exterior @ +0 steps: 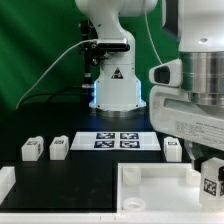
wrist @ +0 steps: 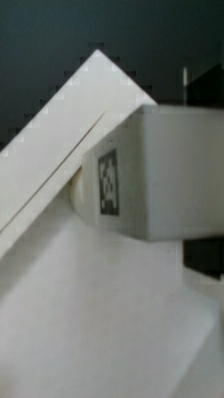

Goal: Assemble one leg

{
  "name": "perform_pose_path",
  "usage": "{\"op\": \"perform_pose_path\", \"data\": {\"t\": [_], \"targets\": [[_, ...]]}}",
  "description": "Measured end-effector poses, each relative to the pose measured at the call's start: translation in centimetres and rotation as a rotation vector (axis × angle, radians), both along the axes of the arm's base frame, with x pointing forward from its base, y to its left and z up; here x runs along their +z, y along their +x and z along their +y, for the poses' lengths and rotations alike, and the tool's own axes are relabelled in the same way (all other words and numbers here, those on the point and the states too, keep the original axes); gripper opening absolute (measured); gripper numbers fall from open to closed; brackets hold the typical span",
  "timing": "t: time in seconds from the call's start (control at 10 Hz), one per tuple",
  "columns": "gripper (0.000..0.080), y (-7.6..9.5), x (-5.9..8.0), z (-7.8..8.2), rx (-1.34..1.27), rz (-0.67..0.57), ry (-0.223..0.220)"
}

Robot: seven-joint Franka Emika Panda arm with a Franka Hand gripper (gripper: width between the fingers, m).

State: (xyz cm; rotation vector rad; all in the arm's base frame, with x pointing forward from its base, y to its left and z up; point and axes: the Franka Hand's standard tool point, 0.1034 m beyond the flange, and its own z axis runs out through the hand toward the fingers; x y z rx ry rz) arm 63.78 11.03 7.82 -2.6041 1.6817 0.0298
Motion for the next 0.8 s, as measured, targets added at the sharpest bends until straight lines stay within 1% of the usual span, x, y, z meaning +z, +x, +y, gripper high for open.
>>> {"op": "perform_pose_path", "data": {"t": [0.2, 0.3, 0.4, 0.5, 0.7, 0.8], "targets": [[0.0292, -0.11, 0.06, -0.29, -0.432, 0.059, 0.019], [0.0294, -0.24, 0.07, -0.19, -0.594, 0.072, 0.044], [0.0294, -0.29, 0.13, -0.11, -0.723, 0.085, 0.045], [0.0294, -0.3, 0.15, -0.13, -0.793, 0.091, 0.042], [0.0294, -0.39, 0.18, -0.27, -0.818, 0.089, 0.024], [0.0294, -0.4, 0.15, -0.24, -0.774, 0.086, 0.025]]}}
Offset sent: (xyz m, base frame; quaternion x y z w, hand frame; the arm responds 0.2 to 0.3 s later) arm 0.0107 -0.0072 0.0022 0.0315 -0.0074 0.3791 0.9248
